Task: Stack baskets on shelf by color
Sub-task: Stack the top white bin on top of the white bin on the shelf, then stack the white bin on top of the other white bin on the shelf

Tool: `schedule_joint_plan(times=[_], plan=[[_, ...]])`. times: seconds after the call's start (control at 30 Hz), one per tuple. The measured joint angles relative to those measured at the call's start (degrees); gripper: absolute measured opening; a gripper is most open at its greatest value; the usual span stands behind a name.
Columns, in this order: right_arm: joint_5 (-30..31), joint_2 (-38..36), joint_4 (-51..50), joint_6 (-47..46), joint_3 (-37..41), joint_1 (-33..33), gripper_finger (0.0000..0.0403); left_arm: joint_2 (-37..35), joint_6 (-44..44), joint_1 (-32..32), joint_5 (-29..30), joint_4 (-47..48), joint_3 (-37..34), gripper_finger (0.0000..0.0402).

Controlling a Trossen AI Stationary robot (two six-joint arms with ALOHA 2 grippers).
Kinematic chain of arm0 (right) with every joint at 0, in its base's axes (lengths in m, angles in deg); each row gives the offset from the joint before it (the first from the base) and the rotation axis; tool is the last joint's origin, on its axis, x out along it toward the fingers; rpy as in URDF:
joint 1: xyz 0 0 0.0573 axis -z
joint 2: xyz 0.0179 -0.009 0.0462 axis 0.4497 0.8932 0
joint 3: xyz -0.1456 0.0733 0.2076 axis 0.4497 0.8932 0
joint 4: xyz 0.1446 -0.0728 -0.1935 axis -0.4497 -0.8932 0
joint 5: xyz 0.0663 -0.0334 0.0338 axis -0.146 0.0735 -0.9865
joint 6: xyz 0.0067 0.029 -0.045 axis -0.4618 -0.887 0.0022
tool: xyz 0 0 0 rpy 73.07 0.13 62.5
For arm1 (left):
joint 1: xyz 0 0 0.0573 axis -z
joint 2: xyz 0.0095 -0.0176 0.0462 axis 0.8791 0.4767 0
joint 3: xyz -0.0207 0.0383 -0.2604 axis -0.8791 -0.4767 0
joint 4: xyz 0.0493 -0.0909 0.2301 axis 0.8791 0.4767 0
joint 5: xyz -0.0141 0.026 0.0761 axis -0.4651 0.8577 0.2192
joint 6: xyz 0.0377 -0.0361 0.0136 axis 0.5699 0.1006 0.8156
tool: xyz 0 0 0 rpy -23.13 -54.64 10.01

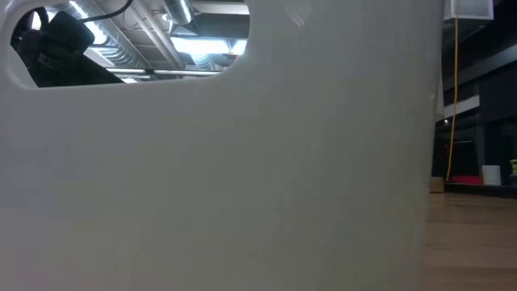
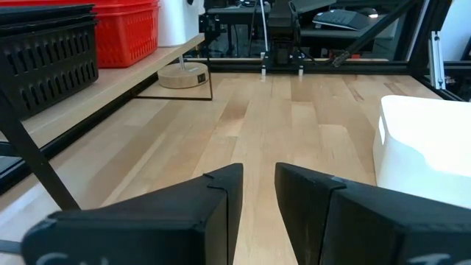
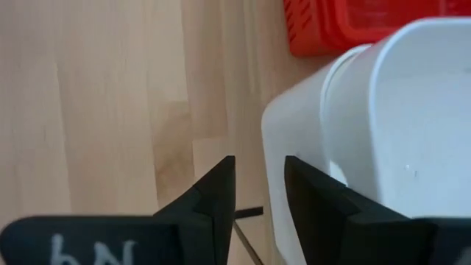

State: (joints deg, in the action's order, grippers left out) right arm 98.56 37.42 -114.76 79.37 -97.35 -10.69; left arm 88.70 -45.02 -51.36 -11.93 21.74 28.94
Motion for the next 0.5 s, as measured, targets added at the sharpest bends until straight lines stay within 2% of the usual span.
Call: schedule_joint_plan(times=[0.23, 0.5], plan=[[0.02, 0.07, 3.31, 0.00, 0.00, 0.00, 0.0122, 0.00, -0.01, -0.01, 0.00, -0.01, 0.00, 0.0075], [-0.65, -0.72, 2.45, -1.97, 0.00, -0.91, 0.0122, 0.00, 0.00, -0.02, 0.00, -0.01, 0.00, 0.0075]])
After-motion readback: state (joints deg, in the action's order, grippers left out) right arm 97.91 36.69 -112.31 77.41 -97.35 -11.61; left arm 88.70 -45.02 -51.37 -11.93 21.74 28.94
